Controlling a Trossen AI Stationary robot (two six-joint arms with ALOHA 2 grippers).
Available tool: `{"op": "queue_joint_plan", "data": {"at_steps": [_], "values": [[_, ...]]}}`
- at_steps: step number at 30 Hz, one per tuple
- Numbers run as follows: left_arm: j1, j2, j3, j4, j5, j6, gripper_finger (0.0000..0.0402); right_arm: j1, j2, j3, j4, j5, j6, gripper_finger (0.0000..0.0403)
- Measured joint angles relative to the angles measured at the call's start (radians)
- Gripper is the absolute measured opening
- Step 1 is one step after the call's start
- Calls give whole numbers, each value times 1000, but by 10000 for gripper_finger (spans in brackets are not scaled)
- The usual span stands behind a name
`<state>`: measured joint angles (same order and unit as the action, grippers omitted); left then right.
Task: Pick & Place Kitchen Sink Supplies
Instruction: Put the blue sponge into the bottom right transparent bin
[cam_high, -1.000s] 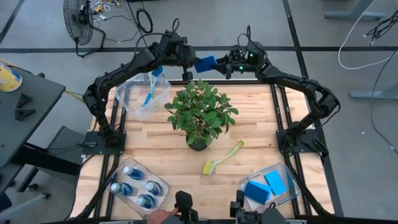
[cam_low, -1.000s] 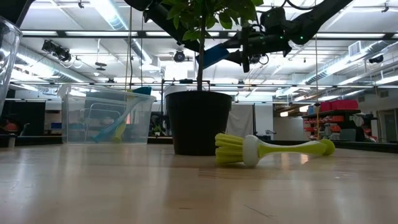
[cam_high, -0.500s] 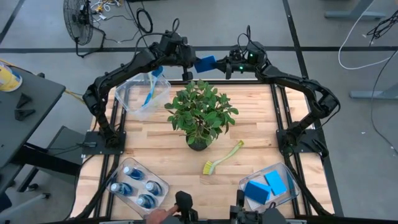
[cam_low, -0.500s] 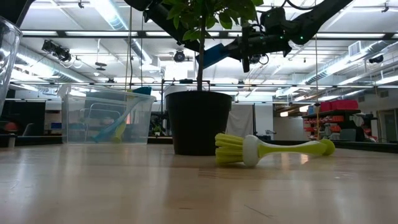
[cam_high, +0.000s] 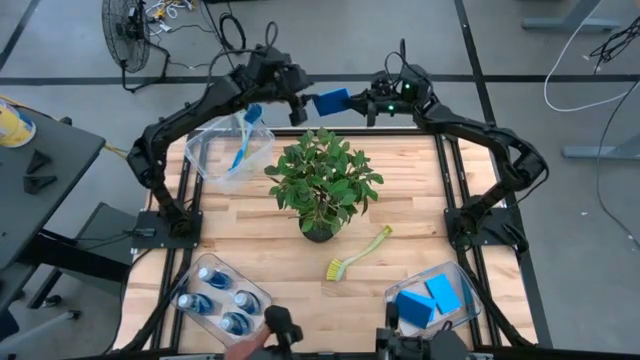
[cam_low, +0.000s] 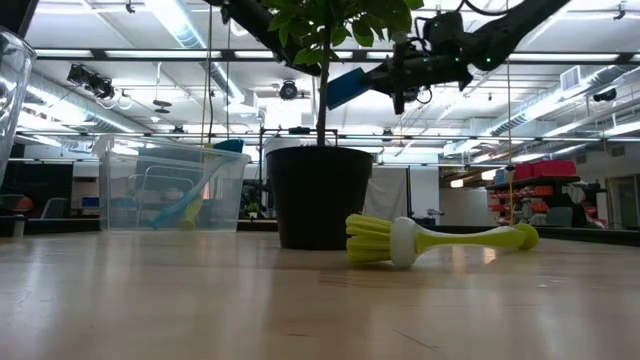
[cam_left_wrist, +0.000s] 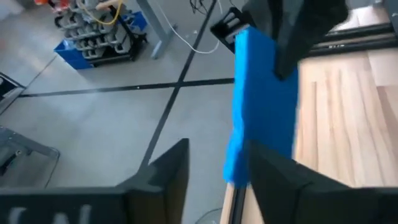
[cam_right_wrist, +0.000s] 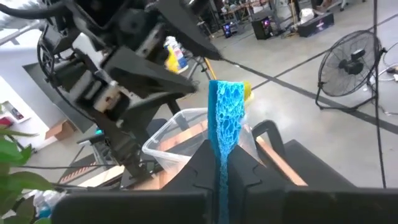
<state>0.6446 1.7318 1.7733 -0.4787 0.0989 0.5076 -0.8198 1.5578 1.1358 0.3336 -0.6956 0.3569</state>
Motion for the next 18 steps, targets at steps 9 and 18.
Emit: {"op": "queue_joint_plan", "data": {"at_steps": [9, 18], "values": [[45, -93, 0, -190, 0, -53, 207, -92, -103, 0, -221, -95, -134, 9], [81, -118, 0, -355, 3, -78, 191, -112, -253, 0, -753, -124, -431, 8]]}}
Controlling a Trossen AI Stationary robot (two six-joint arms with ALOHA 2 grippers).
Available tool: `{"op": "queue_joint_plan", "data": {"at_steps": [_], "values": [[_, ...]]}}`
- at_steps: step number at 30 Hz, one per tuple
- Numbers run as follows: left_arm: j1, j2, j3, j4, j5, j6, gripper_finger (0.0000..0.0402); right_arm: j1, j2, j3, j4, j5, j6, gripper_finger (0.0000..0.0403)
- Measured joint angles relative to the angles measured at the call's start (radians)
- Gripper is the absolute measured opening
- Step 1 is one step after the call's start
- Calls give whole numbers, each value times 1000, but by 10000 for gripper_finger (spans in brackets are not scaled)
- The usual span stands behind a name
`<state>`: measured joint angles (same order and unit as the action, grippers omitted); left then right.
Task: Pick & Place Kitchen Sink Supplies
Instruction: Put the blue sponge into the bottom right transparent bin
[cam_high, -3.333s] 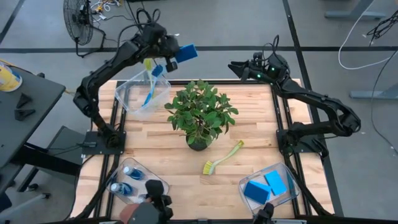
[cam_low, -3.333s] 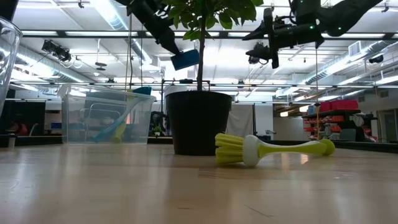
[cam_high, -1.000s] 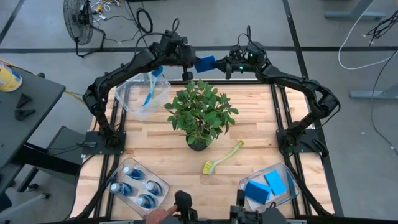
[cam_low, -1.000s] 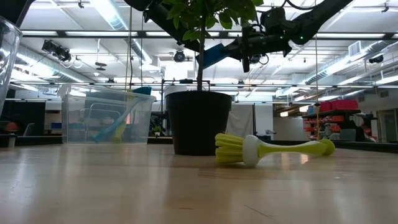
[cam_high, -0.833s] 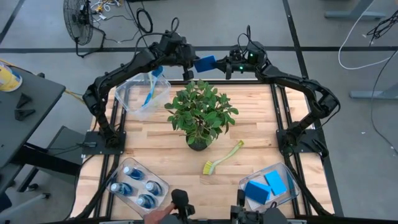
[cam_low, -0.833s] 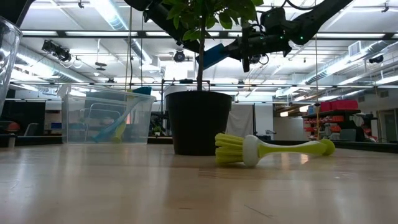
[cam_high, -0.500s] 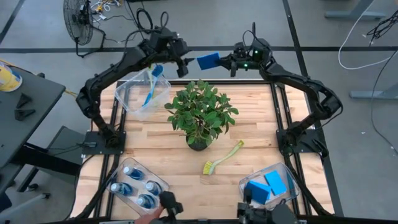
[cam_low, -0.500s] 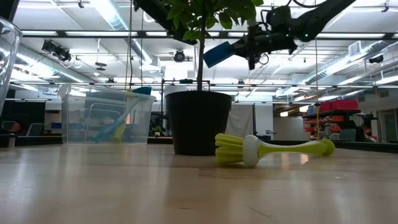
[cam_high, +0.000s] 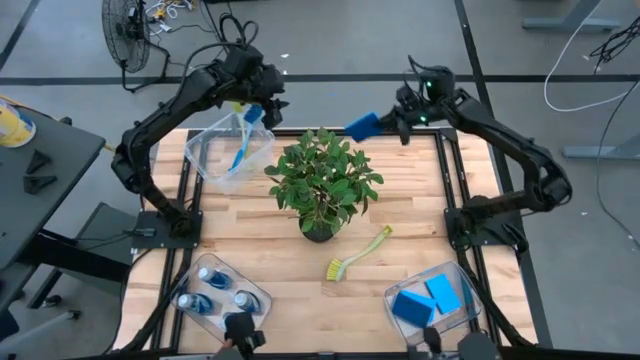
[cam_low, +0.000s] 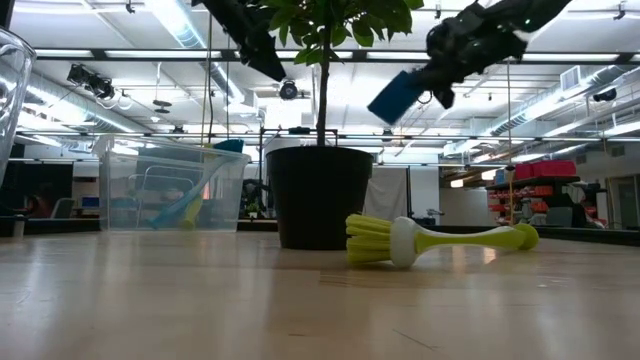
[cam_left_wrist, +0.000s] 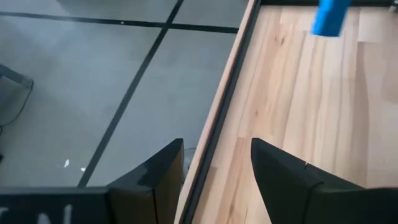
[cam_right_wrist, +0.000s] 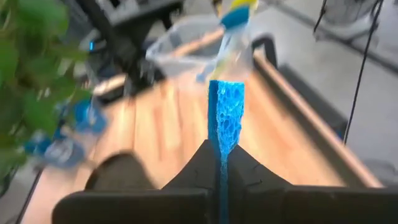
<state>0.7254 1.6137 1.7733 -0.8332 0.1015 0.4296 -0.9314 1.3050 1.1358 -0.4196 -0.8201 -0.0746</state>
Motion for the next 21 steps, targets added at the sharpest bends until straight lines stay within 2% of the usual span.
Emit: {"op": "queue_joint_plan", "data": {"at_steps": [6, 13, 16, 21], "values": [[-5, -1, 0, 2, 1, -1, 190, 0, -103, 0, -294, 0, -93, 8], [-7, -1, 0, 2, 1, -25, 190, 42, -203, 0, -558, 2, -169, 8], [-10, -1, 0, 2, 1, -32, 190, 82, -229, 0, -606, 37, -185, 8], [-13, -1, 0, 2, 1, -57, 190, 161, -235, 0, -570, 43, -173, 8]]}}
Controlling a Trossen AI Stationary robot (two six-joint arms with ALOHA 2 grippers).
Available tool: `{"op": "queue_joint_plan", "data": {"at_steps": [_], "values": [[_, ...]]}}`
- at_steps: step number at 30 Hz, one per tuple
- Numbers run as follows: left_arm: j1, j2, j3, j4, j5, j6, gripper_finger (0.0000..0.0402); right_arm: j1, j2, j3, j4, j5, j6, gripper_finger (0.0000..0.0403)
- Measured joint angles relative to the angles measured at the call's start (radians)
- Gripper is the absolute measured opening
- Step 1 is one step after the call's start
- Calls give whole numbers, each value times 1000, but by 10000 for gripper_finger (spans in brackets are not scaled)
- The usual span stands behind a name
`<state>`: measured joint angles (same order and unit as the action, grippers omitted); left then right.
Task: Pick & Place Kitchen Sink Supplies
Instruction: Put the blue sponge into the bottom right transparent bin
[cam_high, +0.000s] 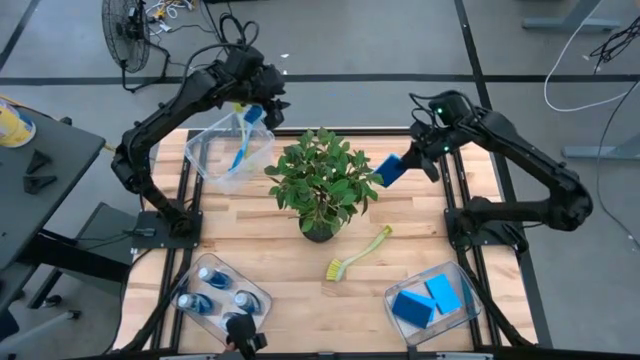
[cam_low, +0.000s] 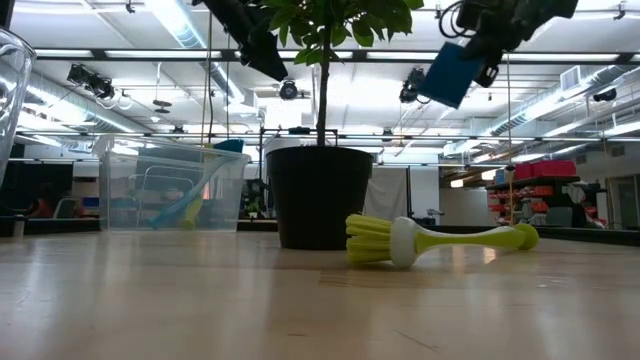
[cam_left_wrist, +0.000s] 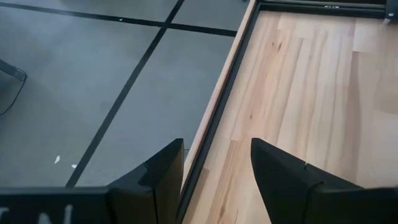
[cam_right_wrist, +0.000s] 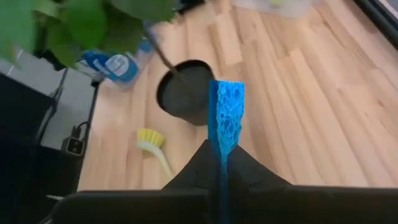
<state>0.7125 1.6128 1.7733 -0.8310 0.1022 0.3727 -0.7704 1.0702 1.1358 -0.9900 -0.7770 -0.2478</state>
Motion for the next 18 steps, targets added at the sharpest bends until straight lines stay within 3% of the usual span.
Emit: {"op": "queue_joint_plan", "data": {"at_steps": [7, 18], "values": [[-5, 0, 0, -4, 0, -3, 190, 151, 0, 0, 46, -17, 52, 8], [-5, 1, 0, -16, 0, -17, 190, 392, 0, -1, -202, -72, 87, 8]]}}
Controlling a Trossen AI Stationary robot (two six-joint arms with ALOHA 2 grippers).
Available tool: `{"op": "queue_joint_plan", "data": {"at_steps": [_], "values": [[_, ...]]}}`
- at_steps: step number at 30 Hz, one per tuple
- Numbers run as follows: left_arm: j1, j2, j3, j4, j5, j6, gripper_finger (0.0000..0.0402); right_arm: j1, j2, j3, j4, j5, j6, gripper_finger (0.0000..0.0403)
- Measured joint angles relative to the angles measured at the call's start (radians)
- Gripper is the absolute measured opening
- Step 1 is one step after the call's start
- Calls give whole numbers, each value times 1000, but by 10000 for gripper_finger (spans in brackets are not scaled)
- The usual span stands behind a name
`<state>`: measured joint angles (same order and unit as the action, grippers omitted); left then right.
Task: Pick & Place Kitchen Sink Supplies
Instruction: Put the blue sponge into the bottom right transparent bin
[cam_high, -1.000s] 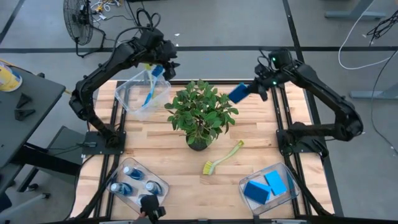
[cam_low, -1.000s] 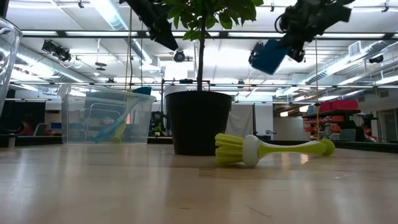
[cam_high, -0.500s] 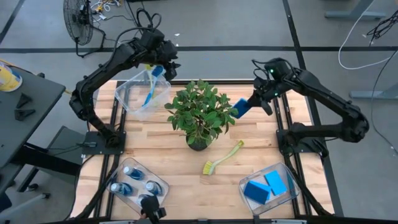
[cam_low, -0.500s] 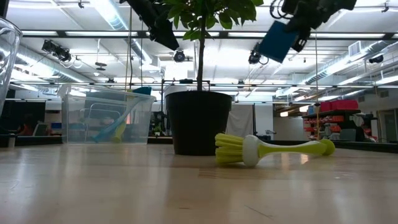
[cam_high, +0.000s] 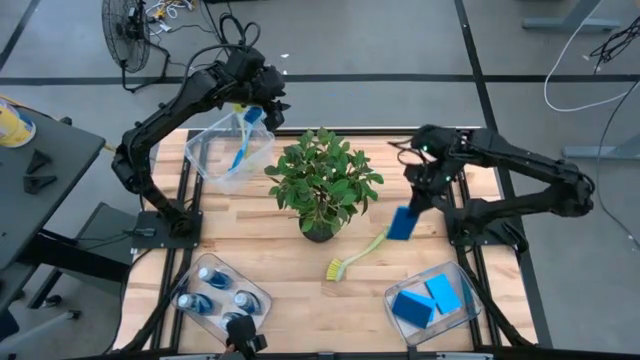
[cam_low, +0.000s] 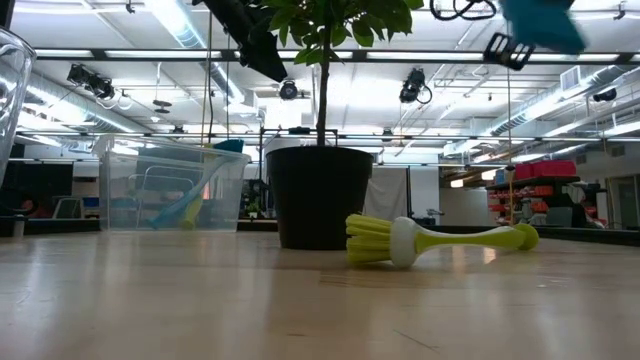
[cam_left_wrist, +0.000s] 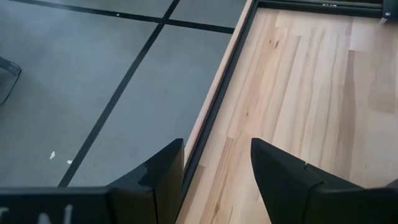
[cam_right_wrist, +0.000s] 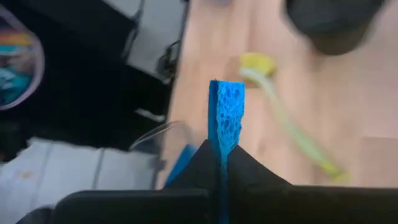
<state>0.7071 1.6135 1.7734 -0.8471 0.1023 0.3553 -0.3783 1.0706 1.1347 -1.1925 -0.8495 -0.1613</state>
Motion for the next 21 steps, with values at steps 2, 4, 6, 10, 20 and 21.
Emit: {"op": "queue_joint_plan", "data": {"at_steps": [2, 4, 6, 10, 20, 21], "values": [[0, 0, 0, 0, 0, 0, 190, 47, 0, 0, -1, -29, 24, 8], [0, 0, 0, 0, 0, 0, 190, 90, 0, 0, 0, -51, 53, 8], [0, 0, 0, -1, 0, 0, 190, 135, 0, 0, 0, -63, 85, 8], [0, 0, 0, -5, 0, 1, 190, 227, 0, 0, 0, -75, 150, 8], [0, 0, 0, -4, 0, 7, 190, 481, 0, 0, 1, 38, 291, 8], [0, 0, 0, -4, 0, 9, 190, 503, 0, 0, 1, 59, 303, 8]]}}
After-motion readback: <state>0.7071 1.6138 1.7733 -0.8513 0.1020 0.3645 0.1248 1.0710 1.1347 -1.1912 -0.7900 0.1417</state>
